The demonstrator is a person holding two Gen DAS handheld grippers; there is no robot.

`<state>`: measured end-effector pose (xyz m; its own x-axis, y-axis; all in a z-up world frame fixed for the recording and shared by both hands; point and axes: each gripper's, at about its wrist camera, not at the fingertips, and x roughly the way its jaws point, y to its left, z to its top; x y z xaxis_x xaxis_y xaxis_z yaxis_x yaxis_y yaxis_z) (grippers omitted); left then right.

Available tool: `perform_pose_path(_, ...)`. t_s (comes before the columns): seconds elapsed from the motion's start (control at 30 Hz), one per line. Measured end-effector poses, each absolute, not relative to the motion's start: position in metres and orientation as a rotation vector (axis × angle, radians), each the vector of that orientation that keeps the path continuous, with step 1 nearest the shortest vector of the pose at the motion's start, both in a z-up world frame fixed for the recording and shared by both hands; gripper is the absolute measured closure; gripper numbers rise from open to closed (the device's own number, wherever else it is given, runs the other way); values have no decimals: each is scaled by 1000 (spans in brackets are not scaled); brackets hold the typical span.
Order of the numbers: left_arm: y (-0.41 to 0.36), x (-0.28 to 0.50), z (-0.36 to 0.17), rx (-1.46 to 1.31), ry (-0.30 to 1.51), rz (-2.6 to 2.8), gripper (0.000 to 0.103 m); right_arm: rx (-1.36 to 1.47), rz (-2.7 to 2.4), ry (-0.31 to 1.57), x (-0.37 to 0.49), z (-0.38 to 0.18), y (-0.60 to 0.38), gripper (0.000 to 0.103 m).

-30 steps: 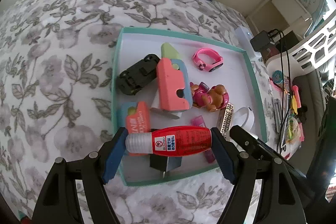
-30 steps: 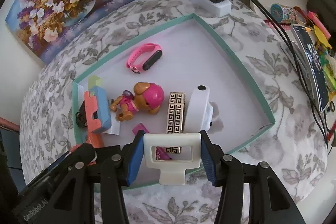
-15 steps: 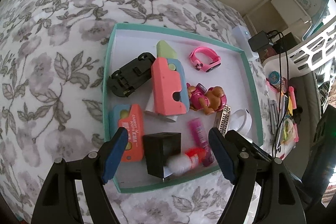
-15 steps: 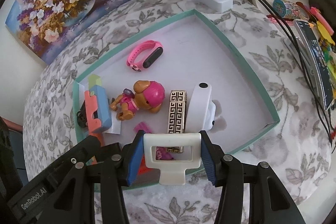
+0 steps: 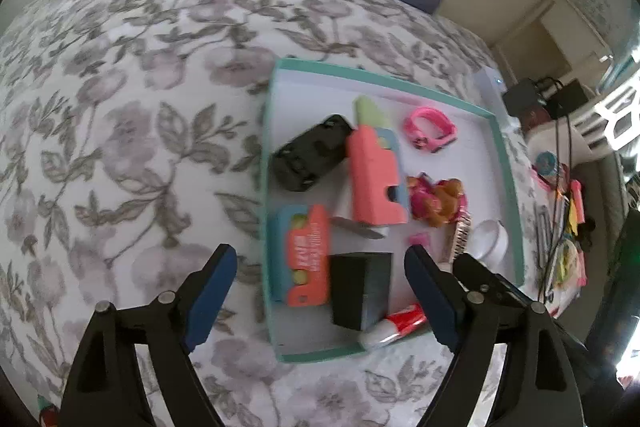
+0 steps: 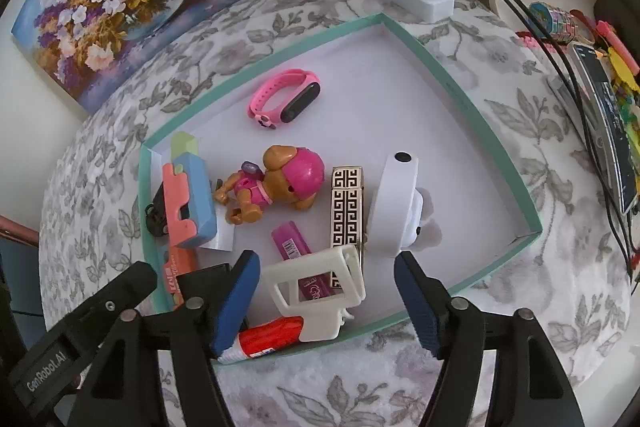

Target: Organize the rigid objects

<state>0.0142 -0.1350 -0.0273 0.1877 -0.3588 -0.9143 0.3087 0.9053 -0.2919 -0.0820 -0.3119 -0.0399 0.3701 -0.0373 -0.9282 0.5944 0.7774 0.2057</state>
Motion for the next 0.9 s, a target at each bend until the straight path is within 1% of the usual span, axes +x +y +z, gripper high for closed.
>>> perform_pose_path(0.03, -133, 14, -28, -43, 1300, -458, 16, 569, -436, 1129, -82, -40, -311, 23)
perform_pose_path(0.1, -127, 15, -30, -38, 1299, -423, 15, 557, -438, 1126, -81, -39, -309, 20)
perform_pose_path(0.13, -123, 16, -31, -34, 1298, -403, 11, 550, -440, 1124, -80, -39, -307, 16)
perform_pose_path(0.17, -120, 17, -32, -31, 1296, -388, 8, 541, -441, 1122, -79, -38, -306, 12)
perform_pose_path(0.2, -117, 17, -32, -28, 1294, -371, 7, 533, -440, 1121, -79, -38, -304, 11)
perform_pose_path(0.23, -113, 18, -33, -24, 1291, -352, 7, 524, -437, 1119, -78, -38, -301, 9)
perform_pose_path(0.33, -104, 18, -34, -14, 1283, -309, 7, 503, -427, 1115, -76, -37, -295, 8)
perform_pose_path(0.4, -98, 18, -34, -3, 1276, -282, 7, 487, -423, 1117, -74, -38, -290, 4)
perform_pose_path(0.43, -95, 17, -34, 5, 1269, -265, 7, 480, -422, 1117, -73, -38, -288, 0)
perform_pose_path(0.6, -79, 13, -33, 47, 1231, -187, 4, 441, -415, 1096, -75, -34, -278, 0)
perform_pose_path(0.9, -63, 2, -25, 86, 1197, -186, 3, 401, -401, 1092, -85, -33, -260, 0)
